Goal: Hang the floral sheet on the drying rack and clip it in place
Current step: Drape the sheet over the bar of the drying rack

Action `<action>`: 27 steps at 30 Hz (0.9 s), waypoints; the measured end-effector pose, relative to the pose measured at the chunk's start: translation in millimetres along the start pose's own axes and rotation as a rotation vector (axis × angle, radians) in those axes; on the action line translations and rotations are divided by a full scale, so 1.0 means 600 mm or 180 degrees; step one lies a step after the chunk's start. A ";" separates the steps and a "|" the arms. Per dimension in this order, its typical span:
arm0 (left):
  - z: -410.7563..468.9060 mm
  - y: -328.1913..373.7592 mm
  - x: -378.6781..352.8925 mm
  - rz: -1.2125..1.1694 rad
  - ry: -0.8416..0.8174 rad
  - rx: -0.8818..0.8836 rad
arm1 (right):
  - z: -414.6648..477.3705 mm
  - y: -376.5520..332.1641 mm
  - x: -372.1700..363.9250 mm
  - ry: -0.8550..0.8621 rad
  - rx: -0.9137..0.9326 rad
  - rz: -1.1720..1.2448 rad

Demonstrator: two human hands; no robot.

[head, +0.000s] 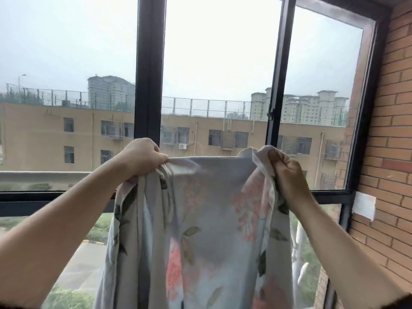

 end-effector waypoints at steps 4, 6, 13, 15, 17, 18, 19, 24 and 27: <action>-0.003 -0.032 0.013 0.0082 0.0178 0.0476 | 0.076 -0.061 -0.054 -0.0197 0.0210 0.0297; -0.002 -0.046 0.016 0.0061 0.0174 0.0655 | 0.123 -0.072 -0.086 -0.0174 0.0149 0.0493; 0.000 -0.042 0.010 0.0207 0.0266 0.0864 | 0.203 0.080 -0.113 -0.0750 -0.1040 -0.2788; 0.007 -0.031 0.004 0.0249 0.0292 0.0807 | 0.201 0.050 -0.101 -0.0413 -0.0379 -0.2251; 0.012 -0.020 -0.004 0.0293 0.0272 0.0773 | 0.169 0.010 -0.083 -0.0026 0.0291 -0.1758; 0.013 -0.017 -0.006 0.0302 0.0259 0.0762 | 0.151 -0.002 -0.080 -0.0003 0.0522 -0.1740; 0.013 -0.014 -0.006 0.0309 0.0242 0.0750 | 0.133 -0.004 -0.078 -0.0066 0.0667 -0.1789; 0.012 -0.017 -0.006 0.0287 0.0152 0.0739 | 0.043 0.014 -0.055 -0.0038 0.0868 -0.1802; 0.009 -0.016 -0.003 0.0247 0.0136 0.0712 | -0.022 0.017 -0.042 0.0482 0.1128 -0.1665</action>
Point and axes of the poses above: each hand's wrist, its own z-axis towards the middle knuckle, its own x-axis out of the back of the hand, y = z × x, the point moved 6 cm from there along z, towards the middle knuckle, and after that the axes turned 8 degrees about -x, right-handed, at the moved point
